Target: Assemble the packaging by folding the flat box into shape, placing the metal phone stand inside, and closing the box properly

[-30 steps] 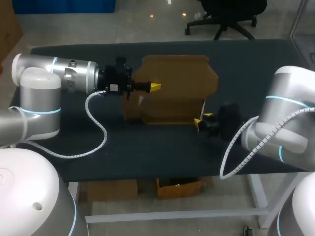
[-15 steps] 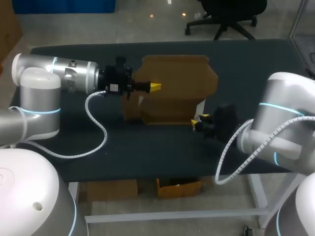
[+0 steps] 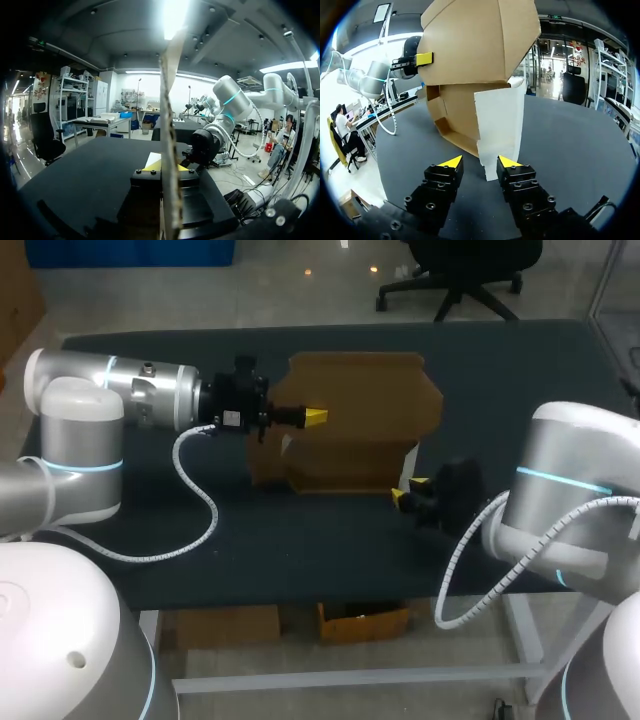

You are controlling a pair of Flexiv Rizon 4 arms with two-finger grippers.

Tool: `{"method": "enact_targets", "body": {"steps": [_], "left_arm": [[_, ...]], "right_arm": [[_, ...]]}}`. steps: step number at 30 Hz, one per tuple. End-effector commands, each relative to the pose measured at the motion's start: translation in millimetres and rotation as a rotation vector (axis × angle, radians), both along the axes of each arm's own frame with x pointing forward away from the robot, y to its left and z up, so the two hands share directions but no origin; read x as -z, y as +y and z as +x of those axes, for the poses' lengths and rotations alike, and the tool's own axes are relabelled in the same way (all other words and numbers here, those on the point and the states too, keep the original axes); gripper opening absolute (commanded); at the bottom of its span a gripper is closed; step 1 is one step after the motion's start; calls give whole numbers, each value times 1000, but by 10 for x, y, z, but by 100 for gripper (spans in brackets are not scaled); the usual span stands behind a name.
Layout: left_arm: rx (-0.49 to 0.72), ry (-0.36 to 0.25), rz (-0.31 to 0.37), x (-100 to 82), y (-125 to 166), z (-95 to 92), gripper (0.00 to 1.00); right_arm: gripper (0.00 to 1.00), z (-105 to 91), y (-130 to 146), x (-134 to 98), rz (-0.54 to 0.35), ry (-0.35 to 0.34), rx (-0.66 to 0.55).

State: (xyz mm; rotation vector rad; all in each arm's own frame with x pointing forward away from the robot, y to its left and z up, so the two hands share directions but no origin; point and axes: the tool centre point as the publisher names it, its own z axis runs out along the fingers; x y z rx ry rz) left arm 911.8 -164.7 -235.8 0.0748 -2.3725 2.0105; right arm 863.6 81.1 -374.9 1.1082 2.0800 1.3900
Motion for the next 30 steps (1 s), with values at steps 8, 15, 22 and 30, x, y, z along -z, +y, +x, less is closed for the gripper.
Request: {"method": "enact_targets", "body": {"steps": [8, 15, 22, 30], "left_arm": [[1, 0, -1, 28, 8, 2, 0], [1, 0, -1, 28, 8, 2, 0], [1, 0, -1, 28, 8, 2, 0], [1, 0, -1, 28, 8, 2, 0]], "right_arm": [[40, -186, -104, 2, 5, -20, 17], [41, -236, -176, -2, 0, 1, -37], [41, -310, -273, -40, -14, 24, -120], [41, -352, -396, -76, -47, 31, -170]]}}
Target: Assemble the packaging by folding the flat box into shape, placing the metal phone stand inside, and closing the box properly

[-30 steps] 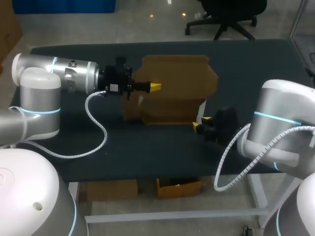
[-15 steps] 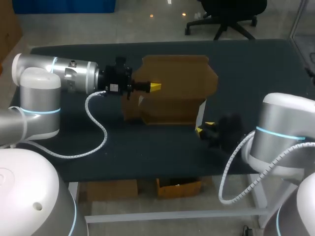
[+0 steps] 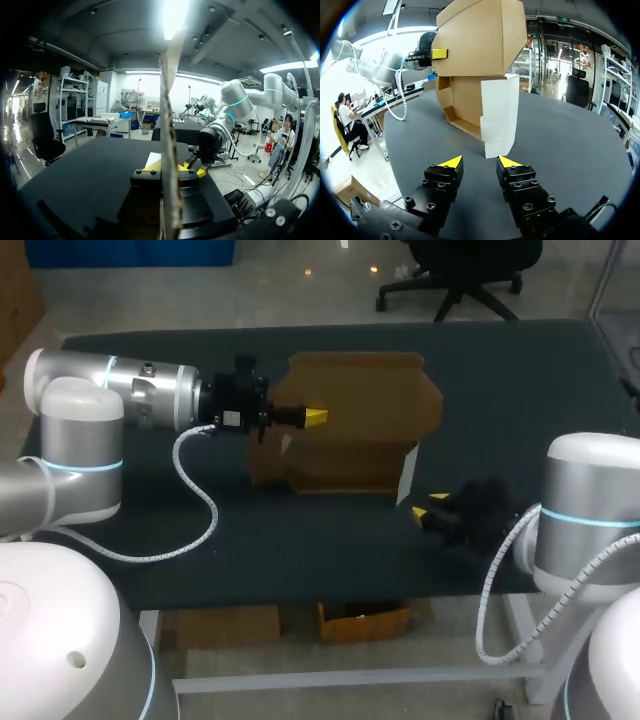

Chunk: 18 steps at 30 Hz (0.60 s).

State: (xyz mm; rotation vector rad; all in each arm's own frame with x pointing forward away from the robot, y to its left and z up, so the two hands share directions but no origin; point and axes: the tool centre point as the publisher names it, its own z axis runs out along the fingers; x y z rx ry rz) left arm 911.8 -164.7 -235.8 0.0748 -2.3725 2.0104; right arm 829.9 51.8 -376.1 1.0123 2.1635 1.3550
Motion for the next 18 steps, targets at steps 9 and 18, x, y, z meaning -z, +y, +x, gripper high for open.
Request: {"method": "enact_targets", "body": {"steps": [9, 18], "left_arm": [[1, -1, -1, 28, 8, 2, 0], [1, -1, -1, 28, 8, 2, 0]], "right_arm": [[42, -78, -233, -167, -30, 15, -255], [41, -65, -355, -153, -51, -1, -357]]}}
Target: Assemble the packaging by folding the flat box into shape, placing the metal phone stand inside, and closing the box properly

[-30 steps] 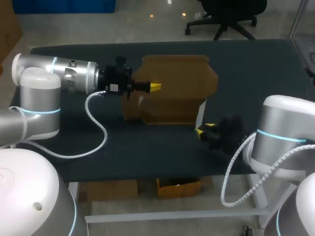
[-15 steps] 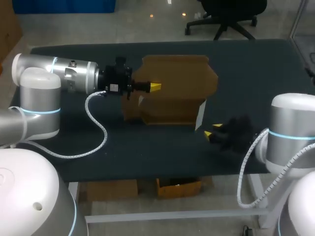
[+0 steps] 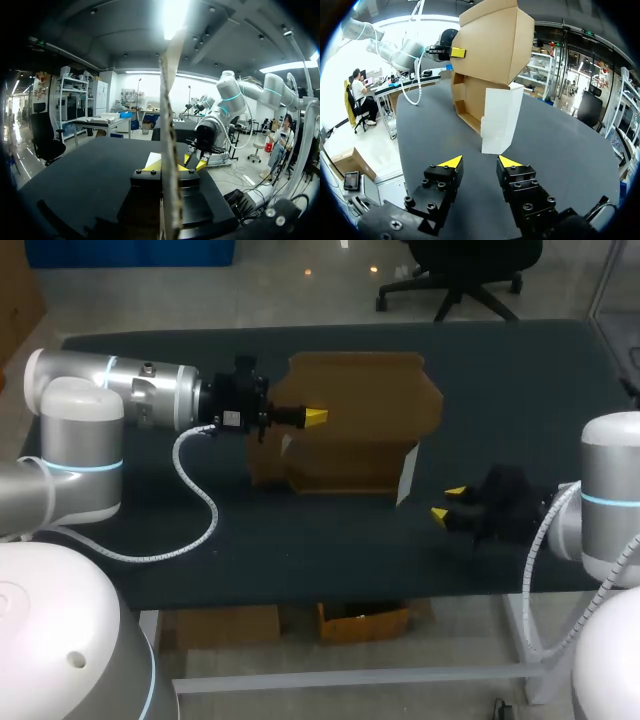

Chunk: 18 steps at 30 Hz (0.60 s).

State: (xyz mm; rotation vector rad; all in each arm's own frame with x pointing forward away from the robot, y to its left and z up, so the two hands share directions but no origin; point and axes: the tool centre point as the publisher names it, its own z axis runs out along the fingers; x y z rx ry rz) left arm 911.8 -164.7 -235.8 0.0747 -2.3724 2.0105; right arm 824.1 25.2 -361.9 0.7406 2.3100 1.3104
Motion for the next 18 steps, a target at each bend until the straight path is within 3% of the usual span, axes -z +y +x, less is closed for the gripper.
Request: {"method": "enact_targets", "body": {"steps": [1, 18], "left_arm": [[1, 0, -1, 28, 8, 2, 0], [1, 0, -1, 28, 8, 2, 0]], "right_arm": [[41, -6, -99, -11, 49, 67, -170], [43, 65, -102, -5, 14, 36, -305]]}}
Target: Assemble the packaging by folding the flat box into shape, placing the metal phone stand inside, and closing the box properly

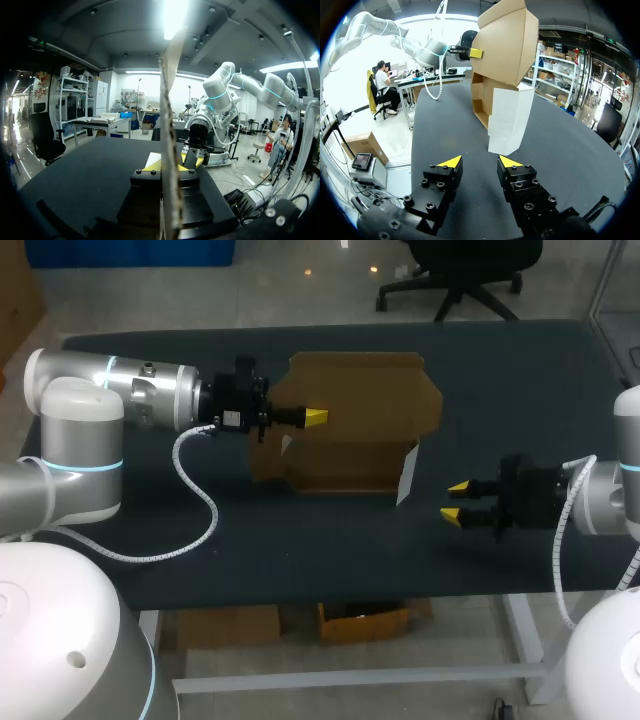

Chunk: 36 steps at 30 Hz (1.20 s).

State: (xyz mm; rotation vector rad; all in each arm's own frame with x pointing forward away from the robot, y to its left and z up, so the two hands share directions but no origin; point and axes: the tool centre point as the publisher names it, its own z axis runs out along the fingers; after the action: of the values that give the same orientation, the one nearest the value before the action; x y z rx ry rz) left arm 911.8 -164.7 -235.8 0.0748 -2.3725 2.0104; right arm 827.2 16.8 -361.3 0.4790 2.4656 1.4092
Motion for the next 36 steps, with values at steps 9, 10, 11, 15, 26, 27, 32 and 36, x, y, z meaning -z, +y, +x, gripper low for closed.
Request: {"method": "enact_targets", "body": {"steps": [9, 10, 11, 15, 26, 27, 32, 36], "left_arm": [[1, -1, -1, 28, 8, 2, 0], [1, -1, -1, 28, 8, 2, 0], [1, -1, -1, 28, 8, 2, 0], [1, -1, -1, 28, 8, 2, 0], [1, -1, -1, 28, 8, 2, 0], [1, -1, -1, 28, 8, 2, 0], [1, -1, -1, 28, 8, 2, 0], [1, -1, -1, 28, 8, 2, 0]], "right_arm": [[49, 80, 5, -22, 4, 20, -90], [49, 90, 13, -22, 2, 21, -91], [49, 96, 21, -24, 1, 21, -92], [48, 130, 25, -33, -2, 18, -94], [75, 148, 24, -34, 3, 17, -95], [71, 148, 24, -34, 3, 17, -95], [67, 148, 24, -34, 3, 17, -95], [61, 148, 24, -34, 3, 17, -95]]}}
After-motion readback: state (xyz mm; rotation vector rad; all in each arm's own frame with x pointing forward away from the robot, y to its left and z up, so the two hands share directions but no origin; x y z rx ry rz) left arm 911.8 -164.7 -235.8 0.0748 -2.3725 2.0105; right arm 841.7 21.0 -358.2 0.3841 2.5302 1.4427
